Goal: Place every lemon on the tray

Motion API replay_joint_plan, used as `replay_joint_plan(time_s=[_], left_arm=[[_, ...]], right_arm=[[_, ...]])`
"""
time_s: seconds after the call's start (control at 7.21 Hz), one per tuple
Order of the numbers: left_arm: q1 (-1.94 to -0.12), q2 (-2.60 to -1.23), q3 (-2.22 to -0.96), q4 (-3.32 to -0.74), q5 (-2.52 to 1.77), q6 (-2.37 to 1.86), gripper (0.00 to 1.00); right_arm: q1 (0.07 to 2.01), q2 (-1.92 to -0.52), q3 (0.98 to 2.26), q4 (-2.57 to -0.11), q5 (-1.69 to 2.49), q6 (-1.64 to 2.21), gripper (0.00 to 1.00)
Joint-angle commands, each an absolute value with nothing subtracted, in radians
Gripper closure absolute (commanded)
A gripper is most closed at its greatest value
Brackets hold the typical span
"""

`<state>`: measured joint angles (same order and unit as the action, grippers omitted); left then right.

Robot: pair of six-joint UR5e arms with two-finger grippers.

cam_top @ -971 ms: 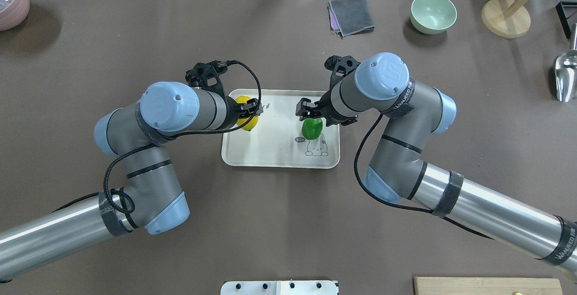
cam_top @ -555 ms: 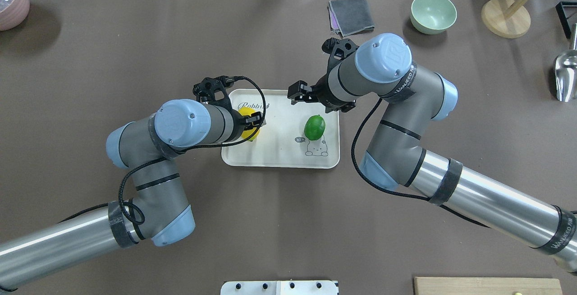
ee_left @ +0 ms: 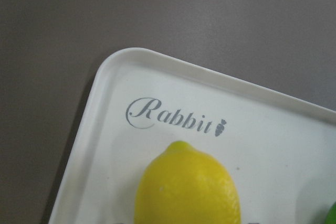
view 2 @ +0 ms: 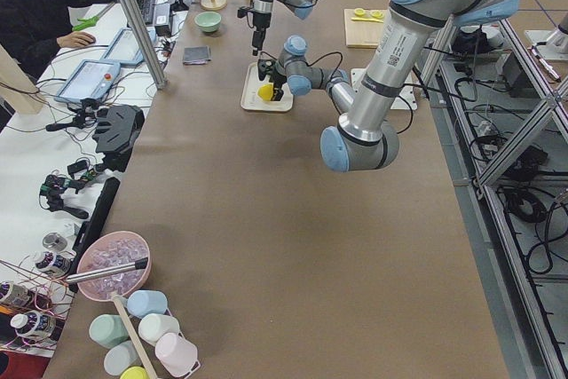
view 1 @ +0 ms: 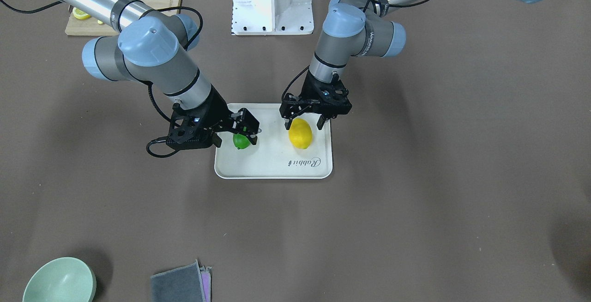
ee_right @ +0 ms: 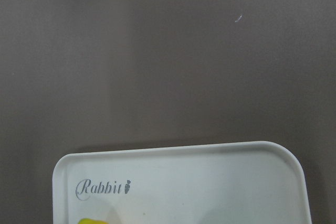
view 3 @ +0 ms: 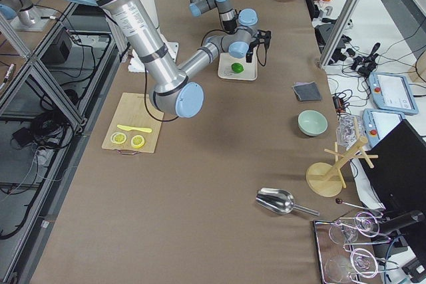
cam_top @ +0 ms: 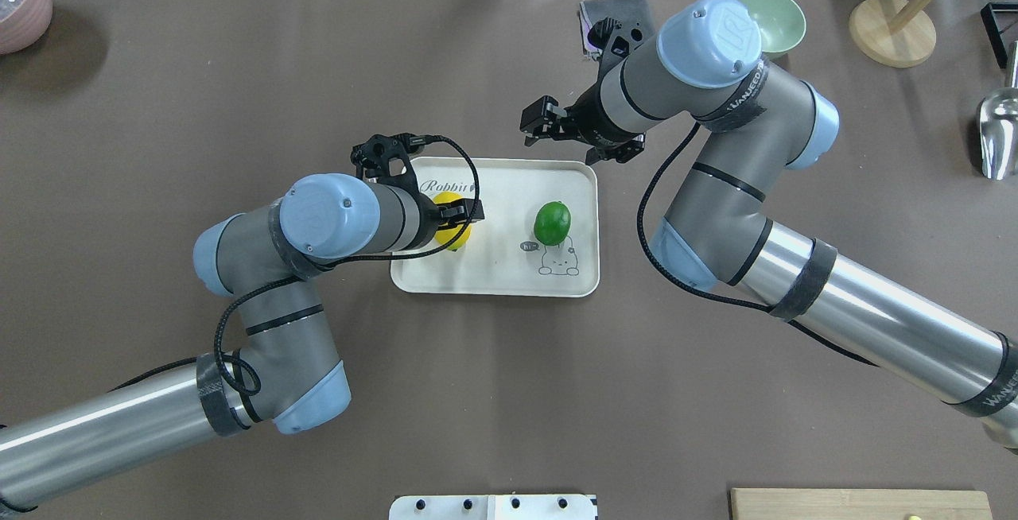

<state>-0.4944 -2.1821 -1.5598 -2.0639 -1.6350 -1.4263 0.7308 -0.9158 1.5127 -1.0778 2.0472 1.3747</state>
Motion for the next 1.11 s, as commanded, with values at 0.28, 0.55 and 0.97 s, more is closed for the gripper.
replay_joint_plan(time_s=[0.28,0.55,0.97], left_arm=[[-0.696,-2.161,-1.744,-1.821,-1.788,-1.133,0.02],[-0.788,-2.051,-1.805,-1.854,-1.825,-1.018,0.02],[-0.918,-1.876,-1.822,-1.916,-1.838,-0.809,0.02]], right_arm=[[0.86,-0.981,1.561,-1.078,2.146,1.269,0.0],[0.928,-1.069,1.591,-1.08,2.204,1.019,0.0],[1.052,-1.219,1.588,-1.065,2.283,0.78,0.0]])
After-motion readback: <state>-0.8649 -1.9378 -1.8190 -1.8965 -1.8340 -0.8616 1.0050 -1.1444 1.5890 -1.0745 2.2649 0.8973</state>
